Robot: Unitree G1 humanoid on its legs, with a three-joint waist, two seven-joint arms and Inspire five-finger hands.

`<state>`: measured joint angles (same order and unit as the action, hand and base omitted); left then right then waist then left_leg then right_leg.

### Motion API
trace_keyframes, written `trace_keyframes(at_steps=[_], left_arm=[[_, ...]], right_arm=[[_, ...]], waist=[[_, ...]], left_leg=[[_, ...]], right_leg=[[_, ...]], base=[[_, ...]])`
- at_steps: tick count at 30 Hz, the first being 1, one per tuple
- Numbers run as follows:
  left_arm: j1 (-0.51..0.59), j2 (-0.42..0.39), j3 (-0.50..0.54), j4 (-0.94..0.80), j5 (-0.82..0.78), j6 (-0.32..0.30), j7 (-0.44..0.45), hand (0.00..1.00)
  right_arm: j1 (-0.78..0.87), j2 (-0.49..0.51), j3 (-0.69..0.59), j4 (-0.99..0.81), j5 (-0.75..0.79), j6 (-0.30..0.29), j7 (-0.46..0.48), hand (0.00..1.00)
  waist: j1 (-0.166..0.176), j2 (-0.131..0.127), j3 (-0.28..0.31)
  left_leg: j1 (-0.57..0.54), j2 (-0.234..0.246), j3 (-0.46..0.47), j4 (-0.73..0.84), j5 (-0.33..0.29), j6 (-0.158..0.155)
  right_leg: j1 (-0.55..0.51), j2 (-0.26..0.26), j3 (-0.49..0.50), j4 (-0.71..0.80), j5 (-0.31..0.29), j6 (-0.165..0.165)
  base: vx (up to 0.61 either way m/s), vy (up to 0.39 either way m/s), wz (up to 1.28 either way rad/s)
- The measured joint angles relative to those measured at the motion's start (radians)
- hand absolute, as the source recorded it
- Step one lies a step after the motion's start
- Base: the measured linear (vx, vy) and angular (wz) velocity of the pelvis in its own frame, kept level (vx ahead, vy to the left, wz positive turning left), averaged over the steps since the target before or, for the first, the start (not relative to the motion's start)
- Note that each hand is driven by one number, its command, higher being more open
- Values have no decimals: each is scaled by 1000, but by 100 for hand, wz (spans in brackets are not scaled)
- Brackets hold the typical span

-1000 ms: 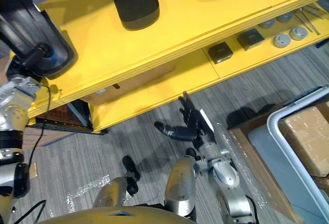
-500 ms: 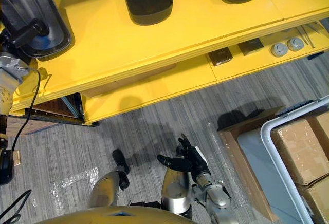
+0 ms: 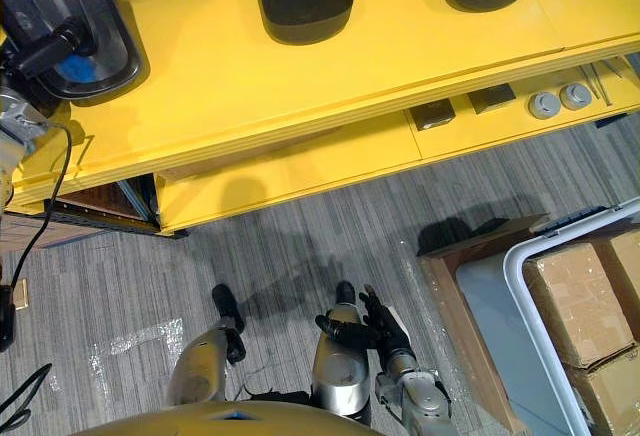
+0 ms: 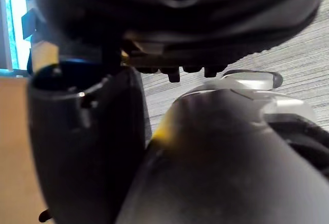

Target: Walk over and take three plastic housings, then place them on the shelf

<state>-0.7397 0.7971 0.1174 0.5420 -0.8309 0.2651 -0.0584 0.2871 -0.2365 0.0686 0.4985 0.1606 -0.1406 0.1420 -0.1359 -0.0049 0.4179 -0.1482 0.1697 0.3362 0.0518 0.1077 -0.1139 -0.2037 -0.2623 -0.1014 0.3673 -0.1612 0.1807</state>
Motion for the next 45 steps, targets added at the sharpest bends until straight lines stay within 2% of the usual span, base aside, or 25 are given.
trace_keyframes(at_steps=[7,18,19,24,32,42,45], left_arm=[[24,0,20,-2,-42,6,-74,0],[114,-2,43,-60,-57,46,-139,0],[117,-3,46,-60,-30,48,-153,100],[134,-6,48,-70,-14,77,-173,100],[153,-16,49,-92,-15,89,-183,100],[147,-45,46,-100,-22,86,-103,100],[114,-47,31,-106,84,71,-63,100]], right_arm=[[-19,17,-17,44,-36,3,3,100],[-31,19,-37,91,-37,-4,2,100],[-31,19,-38,93,-37,-4,1,100],[-30,19,-43,96,-37,-4,0,100],[-30,19,-53,98,-38,-4,-3,100],[-30,19,-60,111,-36,-3,-77,100],[-30,19,-61,111,-35,-3,-83,100]], waist=[[2,-13,9],[7,-4,12],[7,-2,13],[6,5,12],[8,21,9],[12,29,3],[11,29,3]], left_leg=[[17,-1,-12,-1,-1,-1],[63,-1,-10,0,-18,-8],[69,-1,-10,-1,-18,-9],[89,-1,-6,-1,-26,-12],[89,-2,2,-2,-26,-12],[87,-2,11,-11,-23,-11],[88,-2,11,-25,-14,-10]], right_leg=[[35,2,-3,-18,0,0],[90,4,-2,-40,-1,-1],[96,4,-2,-41,-1,-1],[115,4,-1,-45,-1,-1],[115,4,2,-55,-1,-1],[104,5,12,-57,1,2],[100,8,12,-57,3,2]], base=[[14,-2,5],[10,0,-1],[0,0,0],[2,2,-2],[-2,1,-1],[-10,2,-2],[0,0,0]])
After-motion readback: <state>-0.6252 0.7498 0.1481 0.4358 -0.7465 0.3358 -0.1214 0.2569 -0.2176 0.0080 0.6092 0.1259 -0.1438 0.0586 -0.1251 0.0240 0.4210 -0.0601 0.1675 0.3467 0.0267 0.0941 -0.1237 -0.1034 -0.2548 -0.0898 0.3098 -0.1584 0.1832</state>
